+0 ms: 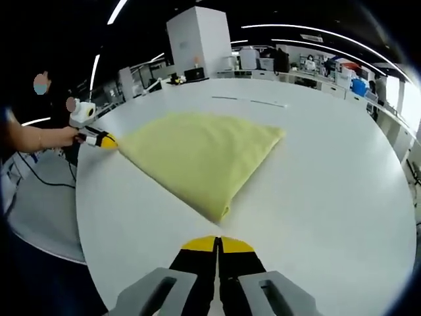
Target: Fold the garment on the visible template until the final outline fits inside the template.
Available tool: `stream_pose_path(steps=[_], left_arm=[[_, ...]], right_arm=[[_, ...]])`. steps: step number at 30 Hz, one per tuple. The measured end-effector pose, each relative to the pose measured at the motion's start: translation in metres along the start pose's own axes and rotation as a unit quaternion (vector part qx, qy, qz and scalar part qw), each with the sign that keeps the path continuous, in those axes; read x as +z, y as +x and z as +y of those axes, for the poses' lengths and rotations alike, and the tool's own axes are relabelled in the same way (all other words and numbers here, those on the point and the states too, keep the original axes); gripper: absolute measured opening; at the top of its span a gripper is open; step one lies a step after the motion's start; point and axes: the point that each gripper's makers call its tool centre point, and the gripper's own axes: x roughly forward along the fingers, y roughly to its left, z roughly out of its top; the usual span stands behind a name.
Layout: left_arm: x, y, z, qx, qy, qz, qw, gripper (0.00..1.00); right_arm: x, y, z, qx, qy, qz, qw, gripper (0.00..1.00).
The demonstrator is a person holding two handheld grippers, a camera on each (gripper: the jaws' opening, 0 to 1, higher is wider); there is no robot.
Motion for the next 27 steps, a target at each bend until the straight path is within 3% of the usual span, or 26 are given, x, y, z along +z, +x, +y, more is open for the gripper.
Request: stream_pose_path(steps=[8, 12, 18, 27], left_arm=[[0.0, 0.0, 0.0, -0.001, 0.005, 0.006, 1.0, 0.0], [-0.001, 0.0, 0.0, -0.004, 0.006, 0.006, 1.0, 0.0], [0.003, 0.0, -0.003, -0.014, 0.004, -0.002, 0.9999, 0.0], [0.003, 0.0, -0.004, -0.015, 0.006, 0.004, 0.9999, 0.0]], right_arm=[[0.019, 0.006, -0.003, -0.008, 0.027, -0.034, 0.999, 0.0], [0.025, 0.012, -0.002, 0.004, 0.035, -0.042, 0.9985, 0.09], [0.026, 0.018, -0.003, 0.012, 0.035, -0.038, 0.9986, 0.0], [0.023, 0.013, 0.0, 0.025, 0.028, -0.039, 0.9985, 0.0]])
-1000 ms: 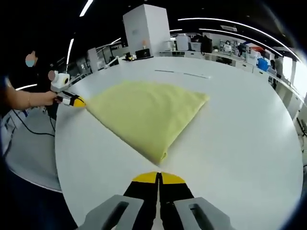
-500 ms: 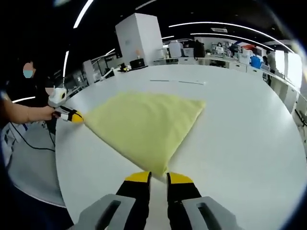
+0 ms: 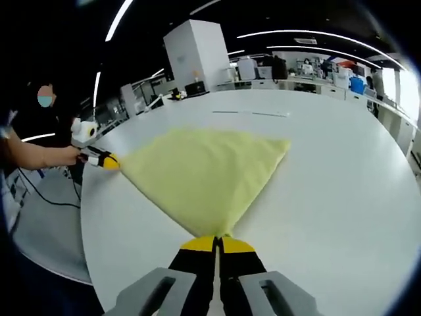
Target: Fold the garment on the visible template until the final outline fits inside the template.
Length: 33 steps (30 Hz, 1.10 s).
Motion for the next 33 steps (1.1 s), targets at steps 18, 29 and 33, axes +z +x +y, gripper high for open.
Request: stream_pose_path(steps=[18, 29, 33], left_arm=[[-0.007, -0.001, -0.02, -0.012, 0.005, 0.003, 0.9999, 0.0], [-0.014, -0.004, -0.028, -0.015, -0.006, -0.002, 0.9999, 0.0], [-0.014, -0.005, -0.028, -0.012, -0.006, -0.005, 0.9999, 0.0]], right_arm=[[-0.019, -0.023, 0.003, -0.011, 0.009, 0.006, 0.9999, 0.0], [-0.023, -0.029, 0.003, -0.017, 0.004, 0.006, 0.9998, 0.0], [-0.023, -0.029, 0.003, -0.019, 0.001, 0.006, 0.9998, 0.0]])
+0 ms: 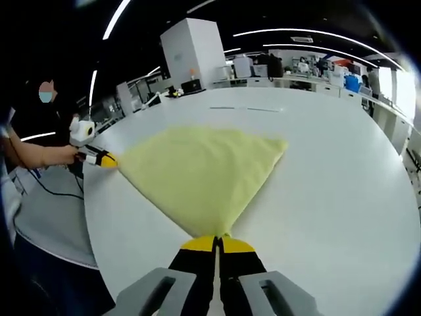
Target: Fold the garment on the visible template until the final outline fits inside the template.
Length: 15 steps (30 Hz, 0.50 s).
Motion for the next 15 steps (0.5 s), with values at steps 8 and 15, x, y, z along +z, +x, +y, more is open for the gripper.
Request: stream_pose_path(steps=[8, 15], left_arm=[[-0.001, -0.0004, 0.0014, 0.006, 0.019, 0.007, 0.9998, 0.0], [0.003, -0.0037, 0.0033, 0.015, 0.006, -0.005, 0.9999, 0.11]], right_arm=[[-0.0002, 0.005, 0.003, -0.006, -0.013, 0.002, 0.9999, 0.0], [0.0005, 0.0057, 0.003, -0.016, 0.0, -0.003, 0.9999, 0.03]])
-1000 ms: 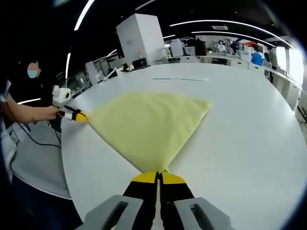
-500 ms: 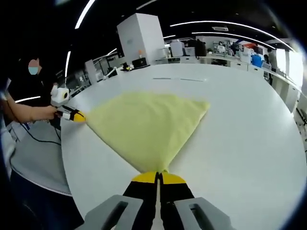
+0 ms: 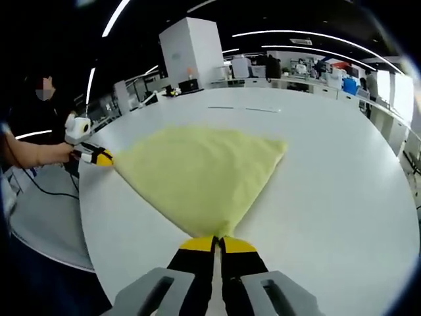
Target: Fold the garment on the visible template until the final outline fits inside the template.
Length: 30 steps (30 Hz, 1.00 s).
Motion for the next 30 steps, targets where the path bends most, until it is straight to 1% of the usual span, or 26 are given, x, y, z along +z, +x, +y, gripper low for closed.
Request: stream_pose_path(steps=[3, 6, 8, 9, 10, 11, 16, 18, 20, 24, 26, 29, 30], left_arm=[[0.005, -0.004, 0.002, 0.009, -0.005, -0.009, 0.9999, 0.21], [0.01, -0.009, 0.003, 0.016, -0.006, -0.015, 0.9997, 0.33], [0.014, -0.012, 0.003, 0.02, -0.003, -0.023, 0.9995, 0.38], [0.019, -0.013, 0.004, 0.023, 0.001, -0.033, 0.9992, 0.4], [0.021, -0.015, 0.003, 0.023, 0.002, -0.039, 0.999, 0.42], [0.024, -0.016, 0.001, 0.021, 0.0, -0.044, 0.9988, 0.45], [0.035, -0.023, -0.007, 0.015, -0.003, -0.056, 0.9983, 0.54], [0.041, -0.026, -0.013, 0.01, -0.005, -0.062, 0.998, 0.6], [0.046, -0.03, -0.019, 0.006, -0.006, -0.068, 0.9977, 0.66], [0.053, -0.037, -0.025, 0.008, -0.011, -0.071, 0.9974, 0.81], [0.054, -0.041, -0.025, 0.011, -0.016, -0.073, 0.9971, 0.85], [0.057, -0.048, -0.03, 0.003, -0.03, -0.079, 0.9965, 0.89], [0.058, -0.05, -0.031, 0.002, -0.03, -0.08, 0.9963, 0.91]], right_arm=[[0.006, -0.001, 0.0, -0.005, 0.009, -0.013, 0.9999, 0.16], [0.012, -0.001, 0.003, -0.006, 0.012, -0.021, 0.9997, 0.29], [0.015, -0.001, 0.005, -0.006, 0.008, -0.02, 0.9997, 0.39], [0.015, -0.002, 0.005, -0.008, 0.006, -0.018, 0.9998, 0.43], [0.016, -0.002, 0.006, -0.011, 0.005, -0.017, 0.9998, 0.48], [0.018, -0.003, 0.008, -0.012, 0.001, -0.016, 0.9998, 0.51], [0.035, -0.013, 0.022, -0.001, -0.005, -0.027, 0.9996, 0.61], [0.041, -0.019, 0.026, 0.001, -0.008, -0.029, 0.9995, 0.66], [0.049, -0.024, 0.03, 0.001, -0.017, -0.039, 0.9991, 0.68], [0.061, -0.036, 0.036, 0.002, -0.018, -0.042, 0.999, 0.77], [0.067, -0.043, 0.04, 0.003, -0.023, -0.05, 0.9985, 0.81], [0.073, -0.054, 0.046, 0.003, -0.024, -0.06, 0.9979, 0.85], [0.074, -0.057, 0.047, 0.004, -0.023, -0.063, 0.9977, 0.89]])
